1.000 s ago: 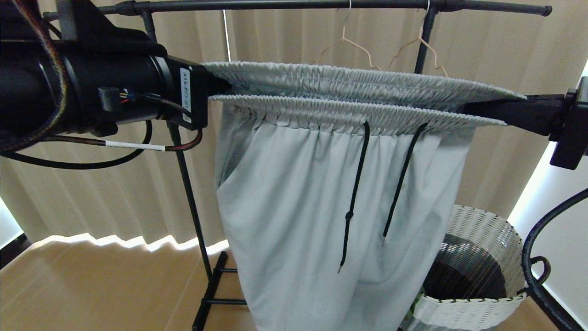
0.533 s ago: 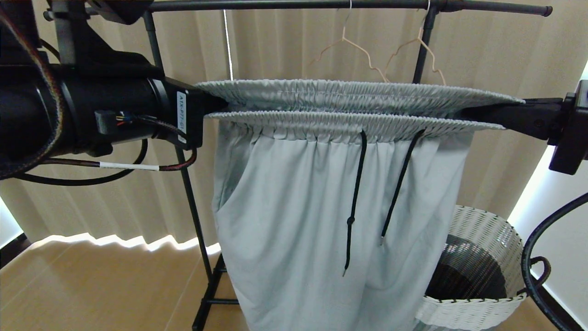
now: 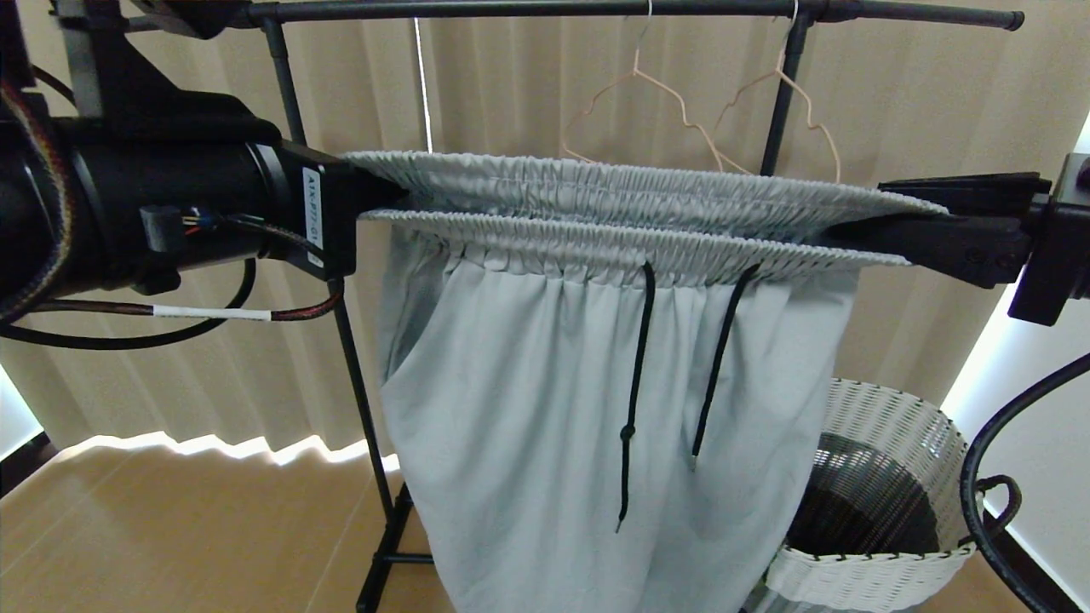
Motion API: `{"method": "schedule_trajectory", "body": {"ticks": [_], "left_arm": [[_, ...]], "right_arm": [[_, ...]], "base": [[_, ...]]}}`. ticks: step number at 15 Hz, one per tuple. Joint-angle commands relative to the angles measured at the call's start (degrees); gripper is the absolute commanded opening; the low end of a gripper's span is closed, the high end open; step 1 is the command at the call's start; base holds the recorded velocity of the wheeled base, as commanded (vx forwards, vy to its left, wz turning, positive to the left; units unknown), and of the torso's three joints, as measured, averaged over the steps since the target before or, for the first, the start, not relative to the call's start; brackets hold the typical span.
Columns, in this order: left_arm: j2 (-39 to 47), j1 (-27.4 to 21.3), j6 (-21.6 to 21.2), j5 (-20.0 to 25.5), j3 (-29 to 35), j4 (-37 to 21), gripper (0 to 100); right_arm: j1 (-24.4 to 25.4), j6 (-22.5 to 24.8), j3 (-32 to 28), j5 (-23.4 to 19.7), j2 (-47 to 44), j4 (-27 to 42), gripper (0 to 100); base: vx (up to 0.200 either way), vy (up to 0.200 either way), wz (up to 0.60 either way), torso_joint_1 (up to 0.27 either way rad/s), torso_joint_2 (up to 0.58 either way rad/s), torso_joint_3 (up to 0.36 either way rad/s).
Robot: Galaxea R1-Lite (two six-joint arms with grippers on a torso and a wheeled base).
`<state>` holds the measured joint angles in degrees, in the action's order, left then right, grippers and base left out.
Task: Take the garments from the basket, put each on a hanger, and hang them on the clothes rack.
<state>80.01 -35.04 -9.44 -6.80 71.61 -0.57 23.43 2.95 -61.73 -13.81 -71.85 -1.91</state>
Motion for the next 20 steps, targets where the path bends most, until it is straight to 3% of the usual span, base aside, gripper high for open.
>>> {"method": "schedule_trajectory", "body": {"ticks": [1, 7, 9, 14, 16, 19, 20], "left_arm": [[-0.5, 0.1, -0.1, 0.0, -0.9, 0.0, 0], [-0.2, 7.1, -1.6, -0.4, -2.4, 0.5, 0], [-0.5, 7.5, -1.6, -0.4, -3.7, 0.5, 0], [-0.6, 7.5, -1.7, -0.4, -4.1, 0.4, 0], [-3.7, 8.4, -2.2, -0.4, -7.1, 0.4, 0], [-10.7, 12.4, -4.6, 0.3, -14.4, 0.5, 0], [-13.9, 14.4, -4.9, 1.0, -17.7, 0.5, 0]], "right_arm": [[0.1, 0.1, 0.6, -0.2, 0.0, 0.0, 100], [3.6, -0.7, 2.8, -1.6, 1.5, -0.3, 100], [3.6, -1.0, 3.3, -7.2, 1.7, -3.2, 100], [3.2, -2.2, 5.2, -8.4, 1.6, -7.1, 100], [-1.2, -0.7, 6.6, -4.7, 2.8, -6.3, 100], [-9.4, 9.2, 12.0, 6.3, 6.1, -0.9, 100], [-11.5, 9.4, 14.1, 8.5, 7.9, 0.9, 100]], "base": [[0.0, 0.0, 0.0, 0.0, 0.0, 0.0], [0.0, 0.0, 0.0, 0.0, 0.0, 0.0], [0.0, 0.0, 0.0, 0.0, 0.0, 0.0], [0.0, 0.0, 0.0, 0.0, 0.0, 0.0], [0.0, 0.0, 0.0, 0.0, 0.0, 0.0], [0.0, 0.0, 0.0, 0.0, 0.0, 0.0], [0.0, 0.0, 0.0, 0.0, 0.0, 0.0]]}}
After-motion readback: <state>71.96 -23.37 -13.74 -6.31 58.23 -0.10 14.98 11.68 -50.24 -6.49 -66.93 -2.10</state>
